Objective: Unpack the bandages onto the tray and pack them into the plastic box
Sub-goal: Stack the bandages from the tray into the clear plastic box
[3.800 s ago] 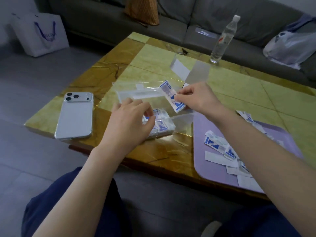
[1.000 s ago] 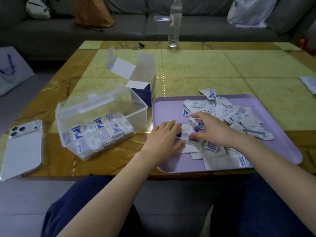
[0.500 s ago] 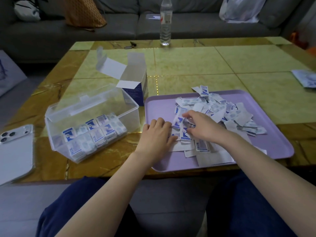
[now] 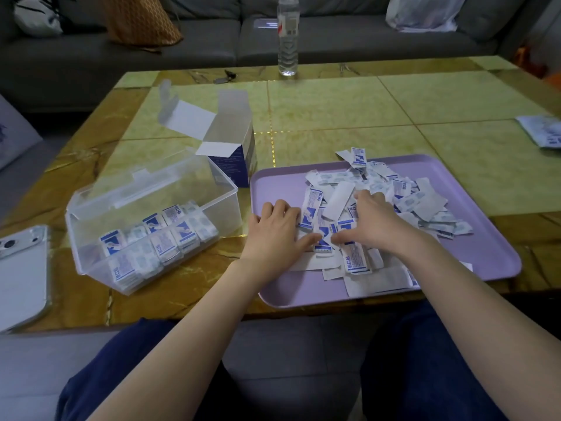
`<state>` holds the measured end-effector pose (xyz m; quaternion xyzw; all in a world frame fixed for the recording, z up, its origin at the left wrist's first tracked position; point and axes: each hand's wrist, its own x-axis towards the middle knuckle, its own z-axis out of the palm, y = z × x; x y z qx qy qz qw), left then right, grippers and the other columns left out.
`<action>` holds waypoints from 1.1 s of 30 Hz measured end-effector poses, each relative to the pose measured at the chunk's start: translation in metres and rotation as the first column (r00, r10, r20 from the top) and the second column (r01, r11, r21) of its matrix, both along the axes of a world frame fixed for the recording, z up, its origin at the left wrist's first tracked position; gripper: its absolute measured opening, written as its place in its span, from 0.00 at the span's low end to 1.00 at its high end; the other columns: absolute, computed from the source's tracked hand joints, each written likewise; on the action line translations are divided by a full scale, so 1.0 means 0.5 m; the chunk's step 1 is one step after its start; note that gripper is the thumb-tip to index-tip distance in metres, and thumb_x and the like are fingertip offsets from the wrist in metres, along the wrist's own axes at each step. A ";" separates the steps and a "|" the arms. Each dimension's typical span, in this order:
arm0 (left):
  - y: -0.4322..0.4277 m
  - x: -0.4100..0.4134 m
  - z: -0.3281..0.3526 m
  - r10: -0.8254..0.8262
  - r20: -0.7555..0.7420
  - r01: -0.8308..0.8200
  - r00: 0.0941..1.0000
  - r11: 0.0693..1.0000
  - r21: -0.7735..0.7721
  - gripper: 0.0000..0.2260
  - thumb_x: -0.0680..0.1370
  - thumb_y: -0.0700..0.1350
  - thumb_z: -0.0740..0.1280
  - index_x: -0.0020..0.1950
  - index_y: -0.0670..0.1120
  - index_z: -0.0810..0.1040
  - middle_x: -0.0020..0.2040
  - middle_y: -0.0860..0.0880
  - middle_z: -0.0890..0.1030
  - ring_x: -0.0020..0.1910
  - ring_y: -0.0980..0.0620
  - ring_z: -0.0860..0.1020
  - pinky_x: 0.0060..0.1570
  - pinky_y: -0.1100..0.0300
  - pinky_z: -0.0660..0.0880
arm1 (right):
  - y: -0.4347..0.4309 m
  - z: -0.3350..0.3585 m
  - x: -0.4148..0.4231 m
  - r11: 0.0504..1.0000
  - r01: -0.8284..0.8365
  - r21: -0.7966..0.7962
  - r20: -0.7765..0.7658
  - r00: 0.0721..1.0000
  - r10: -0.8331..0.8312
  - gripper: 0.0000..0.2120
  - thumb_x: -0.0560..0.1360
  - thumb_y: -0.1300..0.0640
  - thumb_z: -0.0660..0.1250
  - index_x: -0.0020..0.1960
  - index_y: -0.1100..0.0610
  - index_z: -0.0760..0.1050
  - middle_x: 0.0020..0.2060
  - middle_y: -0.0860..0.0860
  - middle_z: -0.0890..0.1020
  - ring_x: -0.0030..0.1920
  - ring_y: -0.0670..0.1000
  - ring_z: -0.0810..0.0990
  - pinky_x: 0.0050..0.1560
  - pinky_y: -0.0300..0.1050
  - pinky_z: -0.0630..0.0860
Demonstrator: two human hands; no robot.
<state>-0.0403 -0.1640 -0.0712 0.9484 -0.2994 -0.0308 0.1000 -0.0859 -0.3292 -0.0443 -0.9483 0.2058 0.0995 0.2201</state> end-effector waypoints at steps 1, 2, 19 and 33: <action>-0.003 0.001 0.001 0.001 -0.023 -0.001 1.000 1.000 -0.018 0.25 0.77 0.64 0.55 0.68 0.51 0.66 0.64 0.51 0.67 0.62 0.49 0.63 0.57 0.53 0.61 | 0.002 0.001 0.001 1.000 0.005 0.024 0.002 1.000 -0.005 0.43 0.65 0.48 0.77 0.69 0.62 0.57 0.63 0.59 0.64 0.60 0.60 0.70 0.56 0.51 0.71; -0.006 0.002 0.000 0.003 -0.047 -0.005 0.999 0.999 -0.036 0.24 0.77 0.64 0.56 0.68 0.52 0.67 0.65 0.52 0.67 0.62 0.49 0.63 0.57 0.53 0.60 | 0.006 0.002 0.001 0.999 0.007 0.046 0.004 1.000 -0.007 0.43 0.64 0.50 0.77 0.69 0.62 0.57 0.63 0.59 0.63 0.58 0.59 0.72 0.54 0.50 0.72; -0.015 -0.004 -0.001 -0.056 -0.182 0.013 0.982 0.973 -0.232 0.28 0.71 0.55 0.71 0.67 0.52 0.64 0.66 0.55 0.71 0.62 0.51 0.64 0.54 0.56 0.57 | 0.023 -0.006 0.039 0.915 0.060 0.398 0.360 0.907 -0.216 0.17 0.78 0.58 0.63 0.65 0.58 0.67 0.63 0.52 0.73 0.53 0.49 0.74 0.50 0.35 0.67; -0.046 -0.004 -0.009 0.095 -0.315 -0.204 0.944 0.921 -0.332 0.24 0.73 0.59 0.67 0.62 0.48 0.67 0.55 0.53 0.77 0.58 0.51 0.66 0.51 0.57 0.58 | 0.016 -0.020 0.024 0.977 0.015 0.211 0.117 0.992 -0.040 0.24 0.69 0.61 0.73 0.63 0.59 0.69 0.56 0.56 0.78 0.55 0.55 0.77 0.56 0.50 0.75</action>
